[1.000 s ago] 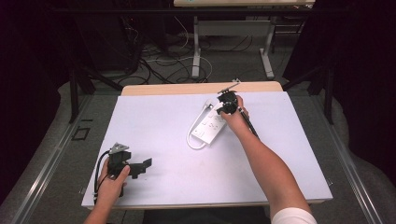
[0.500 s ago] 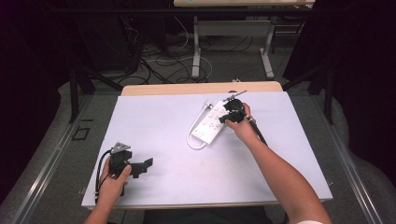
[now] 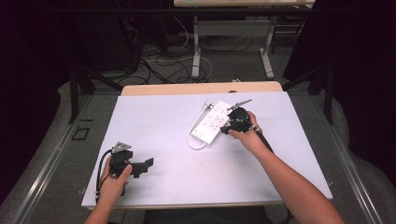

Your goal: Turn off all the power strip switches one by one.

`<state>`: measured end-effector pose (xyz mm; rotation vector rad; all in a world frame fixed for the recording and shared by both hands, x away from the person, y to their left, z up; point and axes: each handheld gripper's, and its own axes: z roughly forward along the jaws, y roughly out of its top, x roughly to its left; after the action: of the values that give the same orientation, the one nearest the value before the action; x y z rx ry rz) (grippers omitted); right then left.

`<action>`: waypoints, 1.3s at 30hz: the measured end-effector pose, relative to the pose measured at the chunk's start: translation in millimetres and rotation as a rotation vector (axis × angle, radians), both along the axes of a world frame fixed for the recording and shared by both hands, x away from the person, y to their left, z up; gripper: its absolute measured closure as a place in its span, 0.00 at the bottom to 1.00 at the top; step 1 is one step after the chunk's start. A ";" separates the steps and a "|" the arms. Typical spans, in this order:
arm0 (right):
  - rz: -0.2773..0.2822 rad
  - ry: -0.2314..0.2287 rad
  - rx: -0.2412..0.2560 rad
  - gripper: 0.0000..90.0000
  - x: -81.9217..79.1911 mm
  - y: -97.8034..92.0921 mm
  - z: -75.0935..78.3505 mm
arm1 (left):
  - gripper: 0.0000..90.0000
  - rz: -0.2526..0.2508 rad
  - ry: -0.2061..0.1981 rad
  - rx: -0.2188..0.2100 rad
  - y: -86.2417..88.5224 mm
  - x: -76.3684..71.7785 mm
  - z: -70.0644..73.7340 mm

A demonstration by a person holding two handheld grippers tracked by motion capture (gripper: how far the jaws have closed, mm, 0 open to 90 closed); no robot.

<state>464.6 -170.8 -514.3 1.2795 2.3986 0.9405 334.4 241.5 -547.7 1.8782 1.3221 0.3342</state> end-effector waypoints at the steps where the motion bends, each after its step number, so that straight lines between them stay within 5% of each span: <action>1: 0.000 -0.009 -0.004 0.47 -2.9 -0.4 -0.3 | 0.02 -0.004 0.001 0.004 0.3 -0.1 0.2; 17: -0.004 -0.003 0.002 0.34 -41.1 -30.8 -9.6 | 0.02 -0.006 0.001 0.007 -0.8 -0.5 0.9; 26: -0.050 -0.022 0.058 0.14 -65.6 -51.2 -16.3 | 0.02 -0.004 0.002 0.008 -1.2 -0.7 1.1; 29: -0.068 -0.040 0.041 0.00 -73.5 -55.7 -19.3 | 0.02 -0.004 0.002 0.009 -1.4 -0.7 1.1; 39: -0.106 -0.068 0.061 0.00 -100.6 -70.7 -24.5 | 0.02 -0.005 0.000 0.010 -0.8 -0.4 1.5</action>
<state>364.1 -241.6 -538.8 1.3585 2.2438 1.0162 334.0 240.6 -546.3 1.8894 1.3178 0.3396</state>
